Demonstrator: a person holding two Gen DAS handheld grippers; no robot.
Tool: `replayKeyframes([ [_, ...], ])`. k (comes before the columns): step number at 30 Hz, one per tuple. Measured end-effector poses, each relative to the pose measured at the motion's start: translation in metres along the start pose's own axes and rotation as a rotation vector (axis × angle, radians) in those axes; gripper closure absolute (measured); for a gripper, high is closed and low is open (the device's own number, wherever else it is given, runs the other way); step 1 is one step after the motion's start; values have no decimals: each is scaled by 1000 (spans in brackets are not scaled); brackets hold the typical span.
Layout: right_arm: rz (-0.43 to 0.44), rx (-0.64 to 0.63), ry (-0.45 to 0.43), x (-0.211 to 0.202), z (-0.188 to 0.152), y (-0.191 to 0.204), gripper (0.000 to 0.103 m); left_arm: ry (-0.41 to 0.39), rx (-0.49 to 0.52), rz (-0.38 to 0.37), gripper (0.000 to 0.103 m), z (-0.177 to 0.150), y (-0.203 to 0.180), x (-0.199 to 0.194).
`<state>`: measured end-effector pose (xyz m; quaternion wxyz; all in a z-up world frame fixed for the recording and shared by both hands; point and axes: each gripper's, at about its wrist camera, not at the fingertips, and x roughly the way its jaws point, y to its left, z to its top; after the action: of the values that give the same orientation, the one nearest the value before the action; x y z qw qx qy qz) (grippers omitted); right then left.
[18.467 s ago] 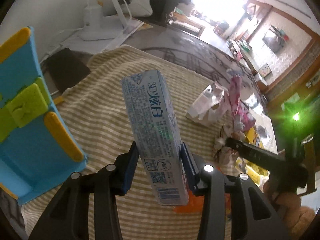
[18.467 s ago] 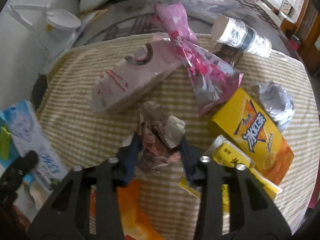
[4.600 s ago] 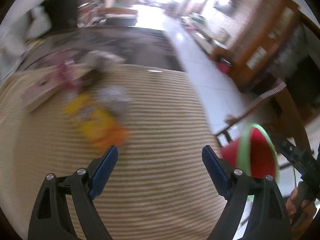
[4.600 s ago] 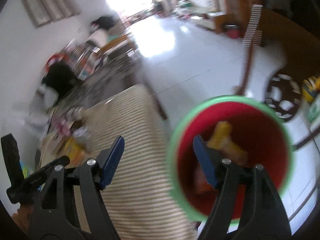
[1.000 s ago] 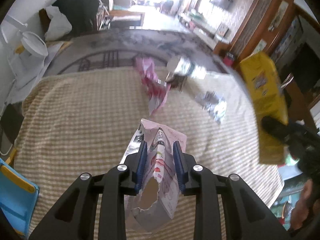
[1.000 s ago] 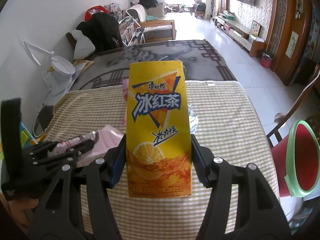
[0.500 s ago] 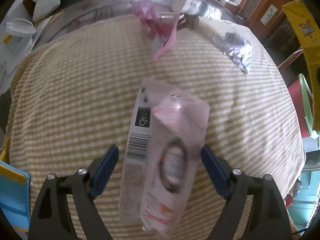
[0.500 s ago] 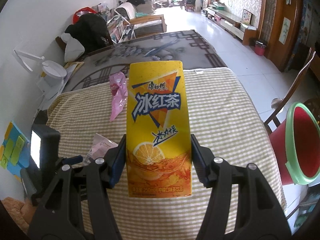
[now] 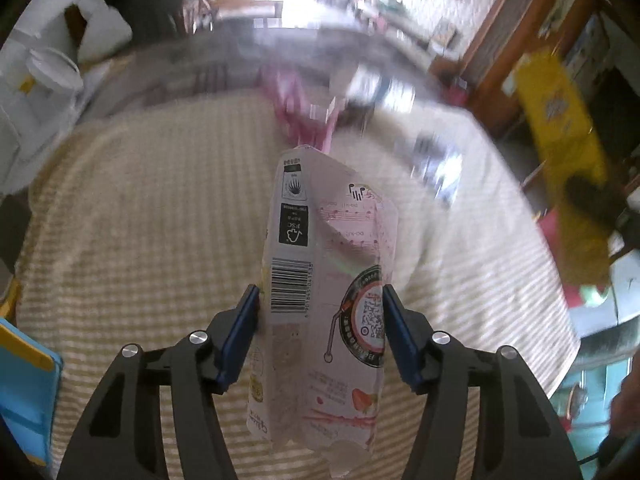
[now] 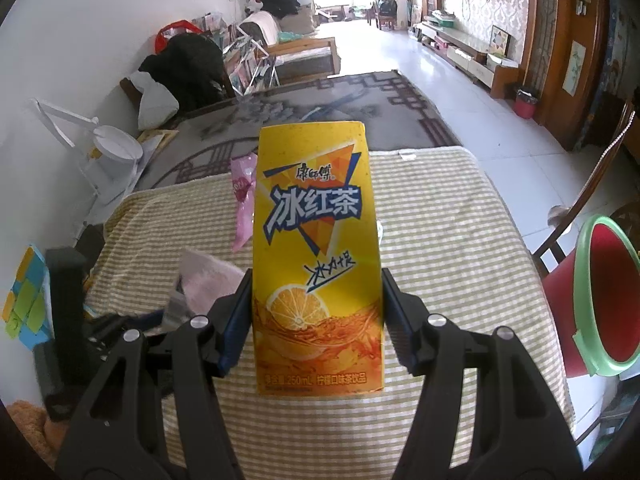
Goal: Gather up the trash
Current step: 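Lift the iced-tea carton with the right gripper while the left gripper lifts the milk carton, then carry both cartons over the red bucket and open both grippers to drop them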
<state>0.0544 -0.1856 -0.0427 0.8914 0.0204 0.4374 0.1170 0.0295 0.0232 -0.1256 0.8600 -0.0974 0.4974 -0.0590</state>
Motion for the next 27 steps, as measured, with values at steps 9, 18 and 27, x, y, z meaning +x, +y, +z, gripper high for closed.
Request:
replayKeyframes([
  [9,-28,21,-63,-30,6,-14,45,-220,-2,-16,44,31,-29,-60],
  [18,-26,15,-126,-56,8,-54,45,-280,26,-12,43,38,-87,-67],
  [27,-8,18,-158,-81,8,-115,45,-294,11,15,43,32,-156,-63],
])
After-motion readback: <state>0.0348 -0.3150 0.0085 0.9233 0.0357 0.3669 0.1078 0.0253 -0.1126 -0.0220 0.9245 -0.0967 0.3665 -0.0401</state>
